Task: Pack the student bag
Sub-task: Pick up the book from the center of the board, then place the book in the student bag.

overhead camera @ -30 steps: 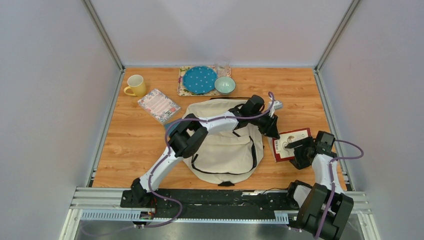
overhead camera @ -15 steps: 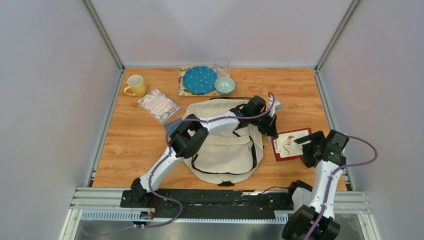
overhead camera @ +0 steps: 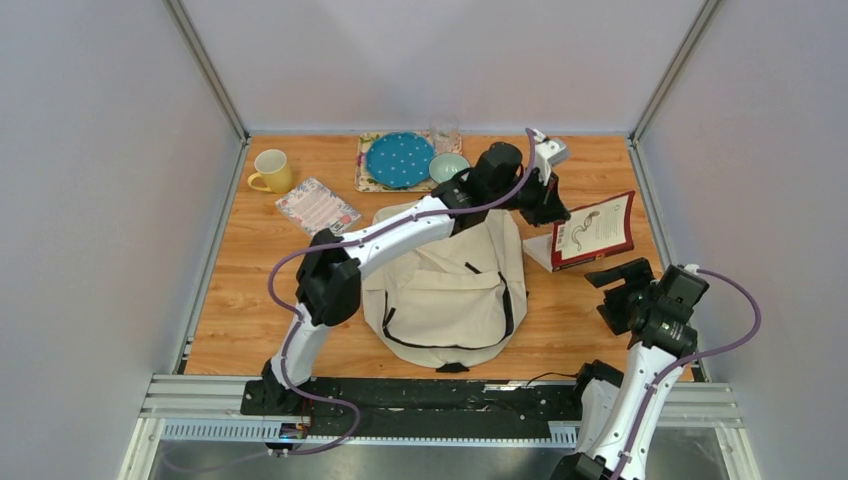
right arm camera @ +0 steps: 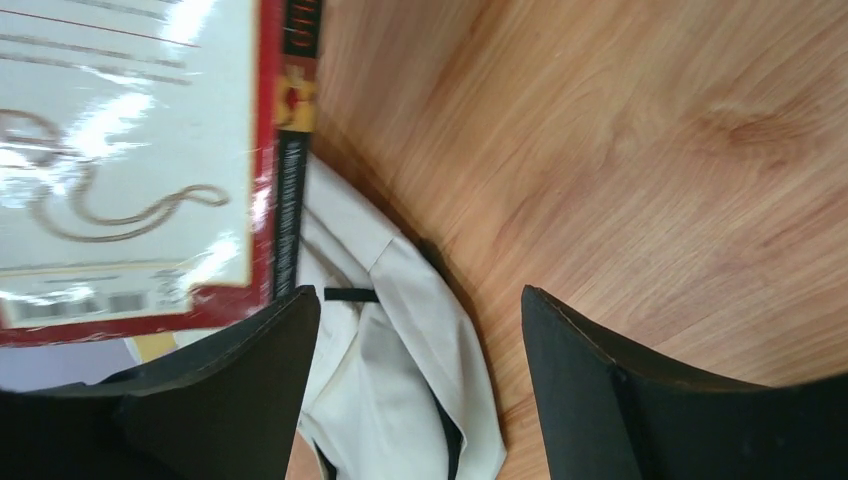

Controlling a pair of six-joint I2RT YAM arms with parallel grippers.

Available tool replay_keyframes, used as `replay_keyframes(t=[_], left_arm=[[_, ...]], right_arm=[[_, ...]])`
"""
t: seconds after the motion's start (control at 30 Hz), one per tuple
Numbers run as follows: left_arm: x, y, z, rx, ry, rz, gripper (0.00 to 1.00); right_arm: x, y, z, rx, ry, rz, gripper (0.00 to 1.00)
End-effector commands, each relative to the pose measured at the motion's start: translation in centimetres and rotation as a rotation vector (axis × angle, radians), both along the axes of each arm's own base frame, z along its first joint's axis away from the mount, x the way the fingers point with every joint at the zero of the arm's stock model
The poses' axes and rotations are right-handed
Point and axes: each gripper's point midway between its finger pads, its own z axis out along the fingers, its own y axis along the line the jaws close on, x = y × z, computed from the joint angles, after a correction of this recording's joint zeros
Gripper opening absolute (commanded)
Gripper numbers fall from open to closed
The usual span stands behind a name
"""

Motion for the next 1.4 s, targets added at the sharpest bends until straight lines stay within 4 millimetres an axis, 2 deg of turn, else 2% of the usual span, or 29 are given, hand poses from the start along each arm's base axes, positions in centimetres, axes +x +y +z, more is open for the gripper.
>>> replay_keyframes(t=[0.0, 0.17, 0.23, 0.27, 0.33, 0.43, 0.47, 0.53, 0.57, 0.63, 0.67, 0.73, 0.77, 0.83, 1.0, 1.17, 1.2, 1.23, 1.33, 1.37], left_arm=[[0.2, 2.3, 12.5, -0.182, -0.226, 0.062, 0.00], [-1.0, 4.9, 18.4, -0.256, -0.304, 0.092, 0.00], [-1.2, 5.9, 18.6, -0.242, -0.315, 0.114, 0.00], [-1.2, 7.0, 19.0, -0.232, -0.327, 0.149, 0.00], [-1.1, 8.5, 18.3, -0.183, -0.336, 0.190, 0.00], [-1.4, 11.7, 15.9, -0.094, -0.318, 0.274, 0.00], [-2.0, 13.5, 14.3, -0.059, -0.302, 0.305, 0.00], [-3.1, 14.9, 13.2, -0.068, -0.274, 0.315, 0.00], [-4.5, 16.4, 11.3, -0.056, -0.245, 0.306, 0.00], [-5.9, 17.2, 10.3, -0.088, -0.187, 0.293, 0.00], [-7.2, 18.0, 8.6, -0.074, -0.152, 0.270, 0.00], [-8.6, 18.5, 7.1, -0.076, -0.098, 0.252, 0.00], [-9.6, 19.1, 5.1, -0.050, -0.057, 0.239, 0.00], [-10.0, 19.7, 3.3, -0.022, -0.036, 0.248, 0.00], [-9.6, 22.7, -2.1, 0.106, 0.014, 0.372, 0.00], [-9.1, 26.0, -5.4, 0.171, 0.028, 0.512, 0.00], [-9.1, 26.5, -6.0, 0.191, 0.030, 0.529, 0.00], [-8.9, 27.0, -6.4, 0.206, 0.027, 0.552, 0.03], [-9.2, 27.9, -8.1, 0.263, 0.044, 0.560, 0.26], [-9.4, 28.1, -8.9, 0.285, 0.055, 0.560, 0.37]], right_arm=[[0.4, 2.1, 3.4, -0.027, -0.122, 0.147, 0.77], [0.1, 2.8, 3.1, -0.031, -0.149, 0.175, 0.77], [0.1, 3.3, 3.0, -0.018, -0.162, 0.199, 0.77], [0.3, 3.5, 3.2, -0.014, -0.180, 0.207, 0.77], [0.4, 4.3, 3.6, 0.011, -0.212, 0.249, 0.77], [0.9, 5.5, 4.0, 0.051, -0.266, 0.312, 0.77], [1.1, 5.7, 4.0, 0.059, -0.287, 0.328, 0.77], [1.1, 6.6, 4.1, 0.097, -0.311, 0.364, 0.77], [1.4, 6.7, 4.3, 0.095, -0.335, 0.381, 0.77], [1.3, 7.4, 3.7, 0.145, -0.344, 0.405, 0.77], [1.5, 7.5, 3.8, 0.145, -0.362, 0.414, 0.77], [1.3, 8.2, 3.3, 0.180, -0.369, 0.442, 0.77], [1.5, 8.3, 3.4, 0.179, -0.385, 0.452, 0.77], [1.2, 8.7, 3.0, 0.205, -0.379, 0.470, 0.77], [0.4, 10.1, 2.8, 0.268, -0.376, 0.513, 0.78], [0.3, 11.5, 2.7, 0.316, -0.351, 0.566, 0.79], [0.1, 12.4, 2.6, 0.332, -0.330, 0.598, 0.79], [0.2, 12.8, 2.5, 0.334, -0.319, 0.612, 0.79], [0.1, 14.5, 1.7, 0.337, -0.256, 0.651, 0.79], [0.0, 15.0, 1.2, 0.343, -0.237, 0.659, 0.79]])
